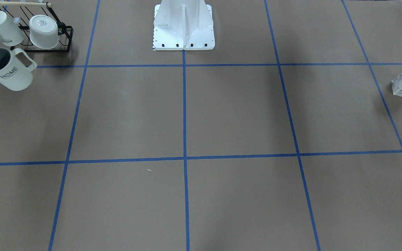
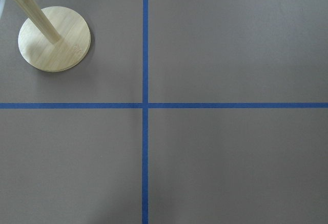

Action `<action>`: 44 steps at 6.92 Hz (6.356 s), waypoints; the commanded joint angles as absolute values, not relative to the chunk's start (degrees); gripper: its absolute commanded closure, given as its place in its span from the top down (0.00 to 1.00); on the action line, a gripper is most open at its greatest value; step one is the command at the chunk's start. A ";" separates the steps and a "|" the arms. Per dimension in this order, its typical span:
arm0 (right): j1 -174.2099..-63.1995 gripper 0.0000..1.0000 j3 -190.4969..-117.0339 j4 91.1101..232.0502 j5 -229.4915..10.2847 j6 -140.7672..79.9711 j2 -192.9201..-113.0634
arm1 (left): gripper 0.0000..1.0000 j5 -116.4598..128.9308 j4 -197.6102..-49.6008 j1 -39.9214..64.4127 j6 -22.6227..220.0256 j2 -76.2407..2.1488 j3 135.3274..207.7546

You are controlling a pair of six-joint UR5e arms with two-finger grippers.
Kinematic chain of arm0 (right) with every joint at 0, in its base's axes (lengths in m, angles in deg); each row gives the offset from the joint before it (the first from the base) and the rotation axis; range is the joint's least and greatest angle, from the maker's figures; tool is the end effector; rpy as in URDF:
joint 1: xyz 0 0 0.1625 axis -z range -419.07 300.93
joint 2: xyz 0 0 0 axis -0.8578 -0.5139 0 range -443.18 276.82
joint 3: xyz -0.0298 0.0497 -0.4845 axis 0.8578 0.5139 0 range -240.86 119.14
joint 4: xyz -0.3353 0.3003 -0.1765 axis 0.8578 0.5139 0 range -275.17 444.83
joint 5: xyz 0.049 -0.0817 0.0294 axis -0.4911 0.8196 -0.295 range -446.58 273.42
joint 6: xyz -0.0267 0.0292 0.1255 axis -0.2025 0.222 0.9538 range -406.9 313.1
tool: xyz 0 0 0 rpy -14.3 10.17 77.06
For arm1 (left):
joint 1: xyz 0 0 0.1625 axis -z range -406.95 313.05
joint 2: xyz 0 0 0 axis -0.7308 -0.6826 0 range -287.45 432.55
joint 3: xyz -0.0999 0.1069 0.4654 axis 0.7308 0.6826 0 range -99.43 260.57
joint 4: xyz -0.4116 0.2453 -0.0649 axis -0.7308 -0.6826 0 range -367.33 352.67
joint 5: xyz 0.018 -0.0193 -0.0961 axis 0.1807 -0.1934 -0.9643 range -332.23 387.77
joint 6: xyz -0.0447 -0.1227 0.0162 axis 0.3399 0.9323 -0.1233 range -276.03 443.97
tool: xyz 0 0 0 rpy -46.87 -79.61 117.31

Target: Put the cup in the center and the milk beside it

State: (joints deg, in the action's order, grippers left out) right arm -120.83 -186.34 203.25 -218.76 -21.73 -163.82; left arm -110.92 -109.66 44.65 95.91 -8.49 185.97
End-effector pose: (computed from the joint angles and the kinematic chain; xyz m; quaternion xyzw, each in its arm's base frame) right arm -0.2123 -0.4900 0.3816 -0.0409 -0.3780 -0.0762 0.9218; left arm -0.0488 -0.5070 0.6425 0.1113 0.4184 -0.0392 0.9005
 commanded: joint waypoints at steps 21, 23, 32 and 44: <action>-106.53 1.00 -122.47 151.98 -212.97 25.79 -118.51 | 0.98 -106.52 -112.88 45.51 69.64 3.20 178.92; -106.53 1.00 -122.47 151.98 -212.97 25.70 -118.60 | 0.98 -107.85 -112.97 43.94 69.73 3.03 177.43; -117.59 1.00 -141.88 152.86 -223.69 23.87 -136.59 | 0.00 -109.61 -73.59 31.79 99.06 -45.33 182.90; -121.74 1.00 -149.10 152.68 -224.40 6.71 -152.00 | 0.99 -98.48 -95.41 9.62 138.20 -58.00 177.36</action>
